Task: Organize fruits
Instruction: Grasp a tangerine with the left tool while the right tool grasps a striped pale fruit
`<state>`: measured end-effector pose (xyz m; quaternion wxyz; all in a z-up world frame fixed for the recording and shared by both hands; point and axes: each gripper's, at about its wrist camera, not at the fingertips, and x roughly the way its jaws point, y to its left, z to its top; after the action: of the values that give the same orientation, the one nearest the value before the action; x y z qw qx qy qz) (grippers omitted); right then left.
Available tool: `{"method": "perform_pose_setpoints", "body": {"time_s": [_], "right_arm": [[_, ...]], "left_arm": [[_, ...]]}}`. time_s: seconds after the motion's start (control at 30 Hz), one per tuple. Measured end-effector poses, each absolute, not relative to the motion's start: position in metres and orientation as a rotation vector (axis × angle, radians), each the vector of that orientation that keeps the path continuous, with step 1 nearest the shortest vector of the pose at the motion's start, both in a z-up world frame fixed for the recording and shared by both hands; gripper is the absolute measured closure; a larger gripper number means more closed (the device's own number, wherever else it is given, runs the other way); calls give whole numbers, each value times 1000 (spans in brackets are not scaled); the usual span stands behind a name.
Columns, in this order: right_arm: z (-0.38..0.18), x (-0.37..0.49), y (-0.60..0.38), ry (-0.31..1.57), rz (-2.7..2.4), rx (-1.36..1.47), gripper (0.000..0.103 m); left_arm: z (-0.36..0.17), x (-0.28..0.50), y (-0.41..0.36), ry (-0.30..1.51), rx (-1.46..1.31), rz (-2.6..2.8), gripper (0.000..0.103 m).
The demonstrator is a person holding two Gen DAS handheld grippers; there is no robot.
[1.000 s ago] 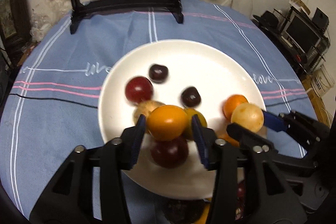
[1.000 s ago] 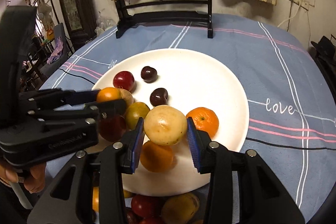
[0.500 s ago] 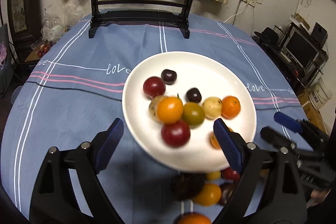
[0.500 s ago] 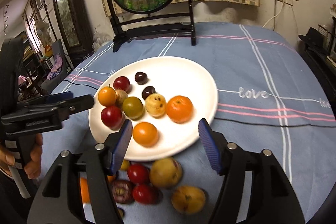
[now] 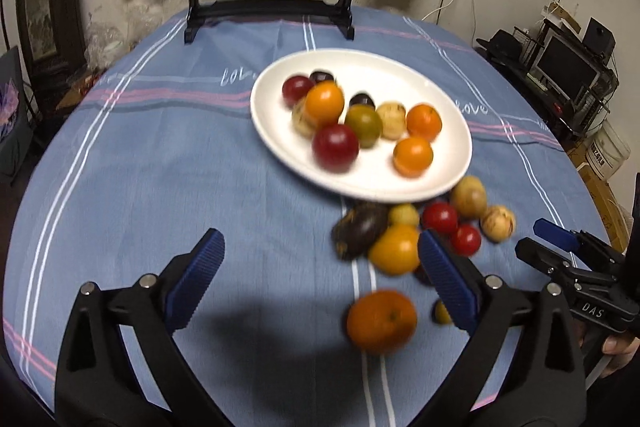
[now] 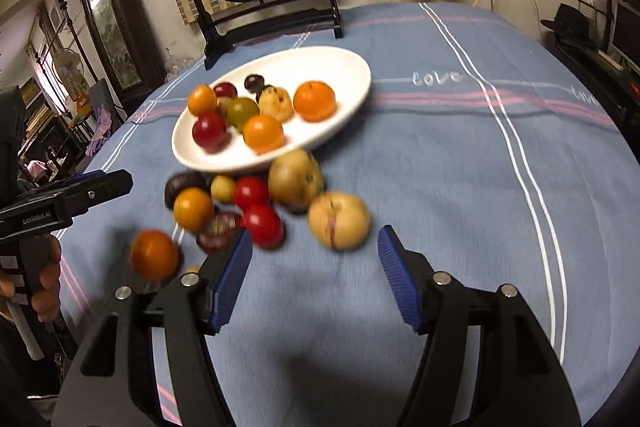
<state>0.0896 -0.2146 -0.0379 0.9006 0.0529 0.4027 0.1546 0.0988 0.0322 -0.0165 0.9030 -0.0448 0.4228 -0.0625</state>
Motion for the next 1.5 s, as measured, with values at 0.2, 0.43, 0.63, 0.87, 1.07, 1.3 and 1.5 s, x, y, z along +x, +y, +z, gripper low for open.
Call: {"method": "perform_pose_setpoints", "body": {"time_s": [0.2,0.43,0.63,0.87,1.07,1.3,1.5], "right_arm": [[-39,67,-218,828,323,106,37],[-49,53,-213,845,330,68,37],[-53,53,-217,860,336,79,37],[-55,55,-217,869,339,88,37],[-54,55,-216,866,341,82,37],[-54,57,-215,873,338,76,37],[-52,64,-212,878,321,49,37]], "left_arm": [[-23,73,31,887,-78,-143,4],[-32,54,24,904,-50,-176,4],[-37,54,13,928,-36,-206,4],[-48,59,3,958,-19,-212,4],[-55,66,3,967,-16,-193,4],[-68,74,-10,968,39,-220,44],[-68,75,-14,954,52,-266,57]]}}
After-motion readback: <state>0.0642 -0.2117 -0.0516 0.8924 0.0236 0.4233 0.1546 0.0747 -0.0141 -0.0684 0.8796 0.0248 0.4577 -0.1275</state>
